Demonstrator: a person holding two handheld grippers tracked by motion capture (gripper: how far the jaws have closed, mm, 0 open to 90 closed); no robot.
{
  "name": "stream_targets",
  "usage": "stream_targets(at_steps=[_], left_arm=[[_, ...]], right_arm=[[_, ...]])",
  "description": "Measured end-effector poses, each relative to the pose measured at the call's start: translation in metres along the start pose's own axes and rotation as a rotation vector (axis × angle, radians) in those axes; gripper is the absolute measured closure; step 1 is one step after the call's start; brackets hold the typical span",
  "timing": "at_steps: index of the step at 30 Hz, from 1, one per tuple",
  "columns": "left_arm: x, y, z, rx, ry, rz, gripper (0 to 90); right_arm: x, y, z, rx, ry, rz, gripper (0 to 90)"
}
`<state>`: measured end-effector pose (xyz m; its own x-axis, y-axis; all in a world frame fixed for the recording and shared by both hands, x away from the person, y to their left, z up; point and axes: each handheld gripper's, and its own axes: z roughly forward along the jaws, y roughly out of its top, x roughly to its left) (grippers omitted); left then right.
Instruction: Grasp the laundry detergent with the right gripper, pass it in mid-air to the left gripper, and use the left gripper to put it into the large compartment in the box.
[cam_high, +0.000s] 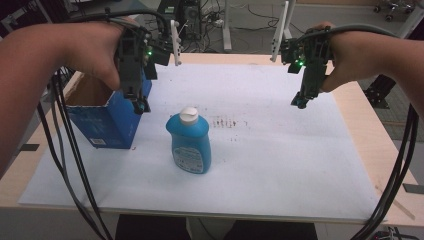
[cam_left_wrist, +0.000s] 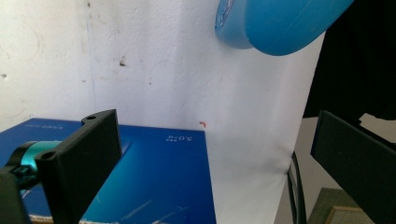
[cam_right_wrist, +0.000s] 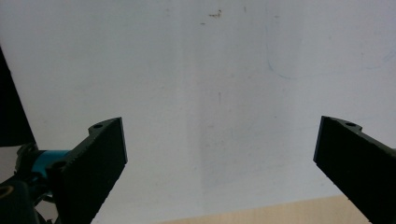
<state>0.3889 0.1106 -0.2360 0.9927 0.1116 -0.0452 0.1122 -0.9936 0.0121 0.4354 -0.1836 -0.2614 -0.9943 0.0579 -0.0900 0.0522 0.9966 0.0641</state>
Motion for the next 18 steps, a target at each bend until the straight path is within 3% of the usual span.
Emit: stream_targets(at_steps=[5, 15, 16, 18], left_arm=[[0.002, -0.002, 0.000, 0.001, -0.004, 0.025, 1.7], [0.002, -0.010, 0.001, -0.006, -0.007, 0.021, 1.7], [0.002, -0.011, 0.000, -0.015, -0.008, 0.026, 1.7], [0.002, -0.012, -0.001, -0.020, -0.006, 0.025, 1.7]], right_arm=[[0.017, 0.003, 0.003, -0.066, 0.015, -0.011, 1.8], [0.043, 0.005, 0.009, -0.208, 0.077, -0.007, 1.8], [0.048, 0.004, 0.010, -0.255, 0.094, -0.006, 1.8], [0.055, 0.004, 0.011, -0.292, 0.102, 0.004, 1.8]])
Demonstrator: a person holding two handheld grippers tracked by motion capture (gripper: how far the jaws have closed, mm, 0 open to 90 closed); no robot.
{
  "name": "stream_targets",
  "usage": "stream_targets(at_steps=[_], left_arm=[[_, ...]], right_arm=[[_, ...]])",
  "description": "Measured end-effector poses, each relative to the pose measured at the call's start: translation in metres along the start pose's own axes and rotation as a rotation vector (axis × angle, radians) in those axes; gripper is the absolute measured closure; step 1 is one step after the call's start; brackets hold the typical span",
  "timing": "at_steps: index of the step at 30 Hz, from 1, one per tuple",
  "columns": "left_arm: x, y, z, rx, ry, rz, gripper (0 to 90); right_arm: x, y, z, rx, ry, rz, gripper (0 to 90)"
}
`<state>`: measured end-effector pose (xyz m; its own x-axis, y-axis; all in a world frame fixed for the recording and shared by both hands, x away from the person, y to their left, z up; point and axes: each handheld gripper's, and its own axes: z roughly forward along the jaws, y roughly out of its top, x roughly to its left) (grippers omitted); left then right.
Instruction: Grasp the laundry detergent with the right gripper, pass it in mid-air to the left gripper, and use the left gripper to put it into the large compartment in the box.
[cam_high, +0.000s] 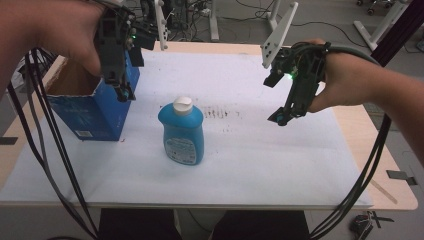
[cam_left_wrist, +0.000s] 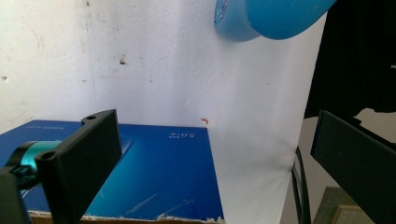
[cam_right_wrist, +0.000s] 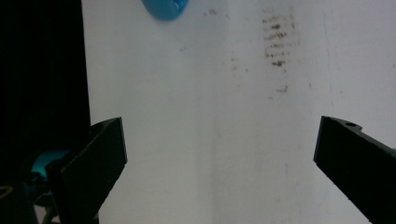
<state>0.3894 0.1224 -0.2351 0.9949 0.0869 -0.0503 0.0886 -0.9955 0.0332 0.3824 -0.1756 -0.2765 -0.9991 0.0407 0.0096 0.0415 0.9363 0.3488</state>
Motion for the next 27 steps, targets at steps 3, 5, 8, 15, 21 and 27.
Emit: stream_targets(at_steps=[3, 5, 8, 15, 21, 27], left_arm=[[0.000, 0.000, 0.000, 0.006, 0.000, 0.003, 1.7], [-0.001, 0.000, 0.000, 0.003, 0.002, 0.000, 1.7], [-0.002, 0.000, 0.001, 0.004, 0.006, 0.003, 1.7], [-0.004, 0.001, 0.001, 0.012, 0.007, 0.009, 1.7], [-0.006, 0.001, 0.001, 0.009, 0.013, 0.002, 1.7], [-0.006, 0.000, 0.002, 0.009, 0.010, 0.001, 1.7]], right_arm=[[0.007, -0.001, 0.004, -0.069, 0.010, 0.006, 1.8], [0.011, -0.002, 0.008, -0.113, 0.024, 0.018, 1.8], [0.014, -0.004, 0.019, -0.156, 0.038, 0.027, 1.8], [0.019, -0.003, 0.042, -0.211, 0.057, 0.036, 1.8], [0.020, -0.002, 0.065, -0.280, 0.100, 0.080, 1.8], [0.023, 0.000, 0.081, -0.308, 0.119, 0.088, 1.8]])
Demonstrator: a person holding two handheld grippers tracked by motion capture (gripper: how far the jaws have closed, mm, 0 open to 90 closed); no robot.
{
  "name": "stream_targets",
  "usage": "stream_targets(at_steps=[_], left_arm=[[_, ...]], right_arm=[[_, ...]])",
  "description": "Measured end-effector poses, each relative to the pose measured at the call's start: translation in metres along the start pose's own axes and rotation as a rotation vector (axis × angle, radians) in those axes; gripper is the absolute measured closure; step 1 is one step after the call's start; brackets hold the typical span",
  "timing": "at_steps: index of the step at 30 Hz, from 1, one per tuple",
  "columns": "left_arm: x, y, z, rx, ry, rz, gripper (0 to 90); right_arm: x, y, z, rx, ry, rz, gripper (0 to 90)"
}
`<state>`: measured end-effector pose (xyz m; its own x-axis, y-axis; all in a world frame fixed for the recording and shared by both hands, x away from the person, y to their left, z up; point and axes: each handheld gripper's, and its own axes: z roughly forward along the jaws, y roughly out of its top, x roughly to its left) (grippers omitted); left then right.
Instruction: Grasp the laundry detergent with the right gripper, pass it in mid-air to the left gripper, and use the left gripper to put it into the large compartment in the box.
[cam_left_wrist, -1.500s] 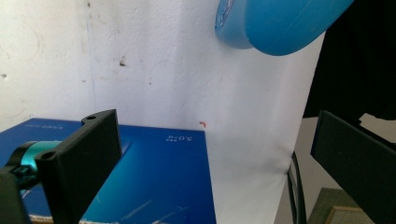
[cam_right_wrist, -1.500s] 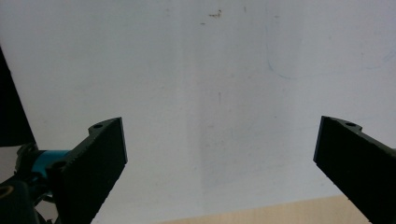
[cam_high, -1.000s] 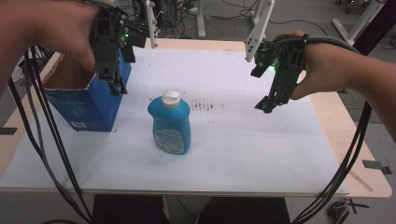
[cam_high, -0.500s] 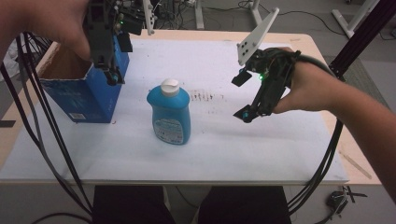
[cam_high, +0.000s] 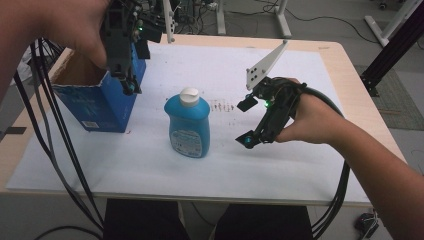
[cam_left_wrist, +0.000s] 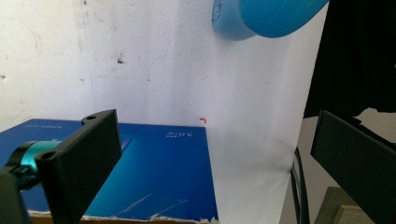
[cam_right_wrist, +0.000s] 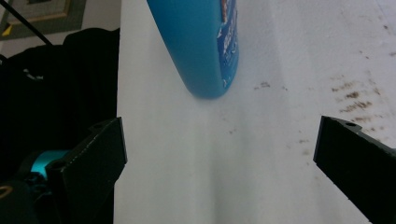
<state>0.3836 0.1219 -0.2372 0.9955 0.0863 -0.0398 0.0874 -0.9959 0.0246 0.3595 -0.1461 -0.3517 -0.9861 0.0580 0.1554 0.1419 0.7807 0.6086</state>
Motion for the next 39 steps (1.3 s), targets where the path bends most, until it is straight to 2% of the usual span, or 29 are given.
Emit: stream_targets(at_steps=[9, 17, 21, 27, 28, 32, 39], left_arm=[[-0.001, -0.002, 0.002, -0.012, 0.005, -0.005, 1.7], [-0.004, -0.002, 0.001, -0.027, 0.011, 0.000, 1.7], [-0.005, -0.004, 0.001, -0.028, 0.015, -0.001, 1.7], [-0.006, -0.006, 0.001, -0.028, 0.015, 0.003, 1.7], [-0.007, -0.007, 0.002, -0.029, 0.015, 0.000, 1.7], [-0.008, -0.008, 0.001, -0.030, 0.017, 0.002, 1.7], [-0.009, -0.014, 0.001, -0.035, 0.021, -0.006, 1.7]], right_arm=[[0.005, -0.003, 0.027, -0.044, 0.000, 0.005, 1.8], [0.008, 0.004, 0.051, -0.141, -0.010, 0.021, 1.8], [0.011, 0.006, 0.062, -0.164, -0.020, 0.021, 1.8], [0.014, 0.010, 0.073, -0.216, -0.047, 0.015, 1.8], [0.014, 0.010, 0.074, -0.223, -0.036, 0.019, 1.8], [0.015, 0.013, 0.081, -0.255, -0.044, 0.022, 1.8], [0.016, 0.014, 0.086, -0.317, -0.079, 0.033, 1.9]])
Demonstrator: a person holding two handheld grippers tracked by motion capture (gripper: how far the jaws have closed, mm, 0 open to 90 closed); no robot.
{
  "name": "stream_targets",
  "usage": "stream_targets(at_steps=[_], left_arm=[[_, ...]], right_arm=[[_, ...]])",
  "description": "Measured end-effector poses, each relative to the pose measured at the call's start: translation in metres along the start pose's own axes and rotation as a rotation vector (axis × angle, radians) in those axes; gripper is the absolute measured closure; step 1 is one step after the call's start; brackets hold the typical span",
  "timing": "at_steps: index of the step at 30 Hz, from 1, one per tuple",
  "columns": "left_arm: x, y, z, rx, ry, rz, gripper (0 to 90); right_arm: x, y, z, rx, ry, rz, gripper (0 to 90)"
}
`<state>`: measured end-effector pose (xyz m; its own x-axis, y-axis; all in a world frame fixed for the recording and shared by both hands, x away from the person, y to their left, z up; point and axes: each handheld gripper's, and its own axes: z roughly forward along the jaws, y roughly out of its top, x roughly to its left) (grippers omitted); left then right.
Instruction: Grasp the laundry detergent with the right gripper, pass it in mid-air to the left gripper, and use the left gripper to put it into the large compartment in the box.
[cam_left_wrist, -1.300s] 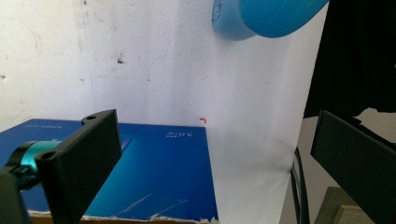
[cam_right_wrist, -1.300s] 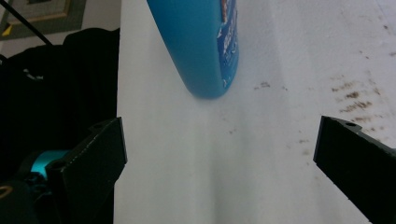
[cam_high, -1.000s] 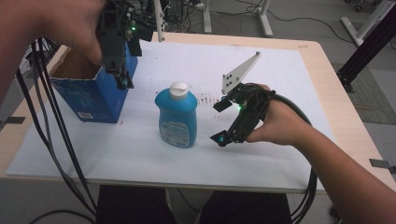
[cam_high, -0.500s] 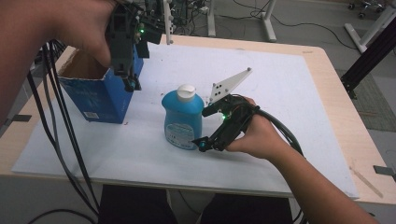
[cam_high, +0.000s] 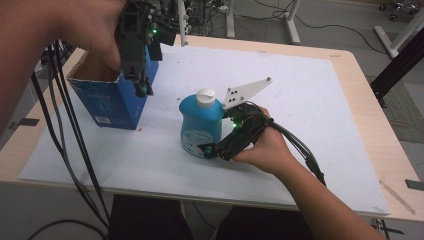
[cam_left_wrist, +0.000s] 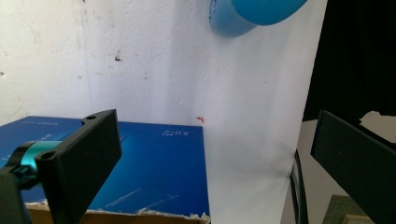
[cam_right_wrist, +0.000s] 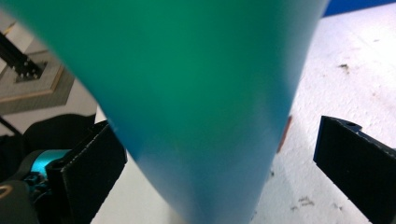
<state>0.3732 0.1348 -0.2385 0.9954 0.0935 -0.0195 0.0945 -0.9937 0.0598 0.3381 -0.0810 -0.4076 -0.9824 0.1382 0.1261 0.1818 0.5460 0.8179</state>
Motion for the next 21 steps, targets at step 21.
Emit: stream_targets(at_steps=[21], left_arm=[[0.001, -0.006, 0.003, 0.000, -0.001, -0.003, 1.7]], right_arm=[[0.007, -0.009, 0.011, -0.080, -0.047, 0.010, 11.1]])
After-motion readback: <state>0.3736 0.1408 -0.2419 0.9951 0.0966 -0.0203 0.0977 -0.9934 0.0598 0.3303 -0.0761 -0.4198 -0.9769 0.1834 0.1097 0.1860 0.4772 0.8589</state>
